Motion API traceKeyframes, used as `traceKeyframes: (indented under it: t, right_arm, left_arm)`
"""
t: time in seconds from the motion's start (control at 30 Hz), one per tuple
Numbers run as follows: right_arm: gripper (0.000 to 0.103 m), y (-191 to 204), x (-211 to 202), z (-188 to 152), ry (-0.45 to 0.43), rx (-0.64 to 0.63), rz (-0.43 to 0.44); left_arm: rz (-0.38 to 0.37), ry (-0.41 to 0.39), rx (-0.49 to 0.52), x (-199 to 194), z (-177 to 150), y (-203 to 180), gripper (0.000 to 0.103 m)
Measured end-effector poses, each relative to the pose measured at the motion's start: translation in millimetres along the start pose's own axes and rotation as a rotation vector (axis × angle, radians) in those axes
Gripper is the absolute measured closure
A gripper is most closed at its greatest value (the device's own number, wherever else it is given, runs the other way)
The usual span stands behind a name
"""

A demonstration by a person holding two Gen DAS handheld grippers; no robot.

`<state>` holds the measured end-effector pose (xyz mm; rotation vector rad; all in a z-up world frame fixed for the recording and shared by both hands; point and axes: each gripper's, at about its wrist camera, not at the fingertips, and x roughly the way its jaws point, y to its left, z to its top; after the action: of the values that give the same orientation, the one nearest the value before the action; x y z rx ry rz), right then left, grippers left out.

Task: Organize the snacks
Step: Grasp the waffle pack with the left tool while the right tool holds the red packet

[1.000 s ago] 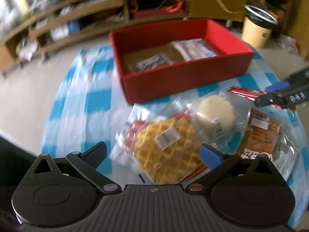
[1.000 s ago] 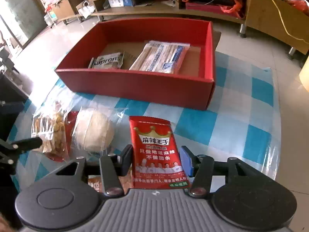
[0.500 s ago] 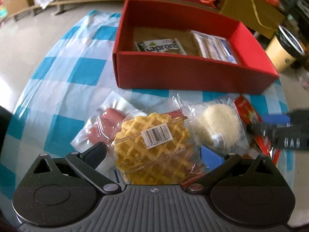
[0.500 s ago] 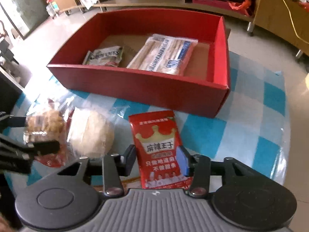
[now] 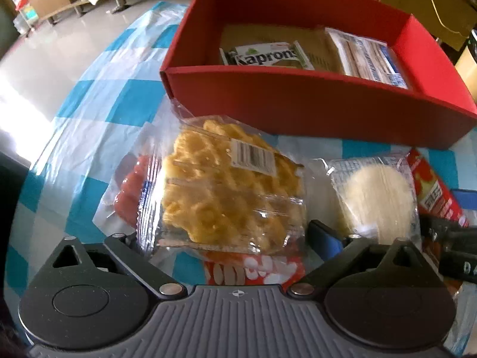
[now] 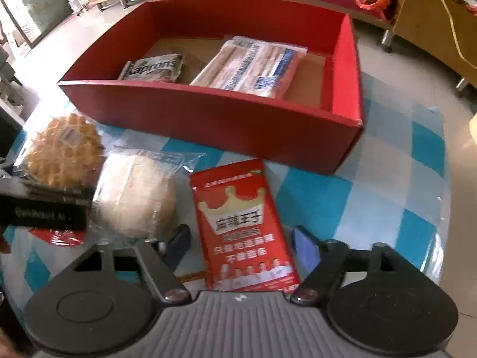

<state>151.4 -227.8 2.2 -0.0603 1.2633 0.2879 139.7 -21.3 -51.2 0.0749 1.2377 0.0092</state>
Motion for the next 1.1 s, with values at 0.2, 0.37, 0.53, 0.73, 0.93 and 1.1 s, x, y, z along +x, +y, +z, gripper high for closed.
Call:
traceKeyframes:
  t: [0.2,0.37,0.53,0.73,0.93,1.1]
  right_arm:
    - [0.051,-8,-6,-3,-0.004,0.021,0.019]
    - [0.054,-11,-11,-6,-0.013,0.03,0.029]
    - [0.06,-9,-19,-5,-0.038,0.029,0.046]
    - [0.068,-13,-19,-9,-0.019,0.047,0.066]
    - [0.06,-19,-18,-6,-0.008,0.09,0.083]
    - [0.047,-11,-13,-1,0.004,0.102,0.106]
  left_arm:
    - [-0.092,-0.003,-0.015,-21,-6,26,0.026]
    - [-0.142,-0.023,-0.084,-33,-21,51,0.029]
    - [-0.186,-0.047,-0.118,-48,-27,61,0.05]
    - [-0.173,-0.071,-0.107,-58,-34,64,0.01]
    - [-0.156,-0.122,-0.194,-60,-27,83,0.002]
    - [-0.127,-0.118,-0.163,-48,8,74,0.0]
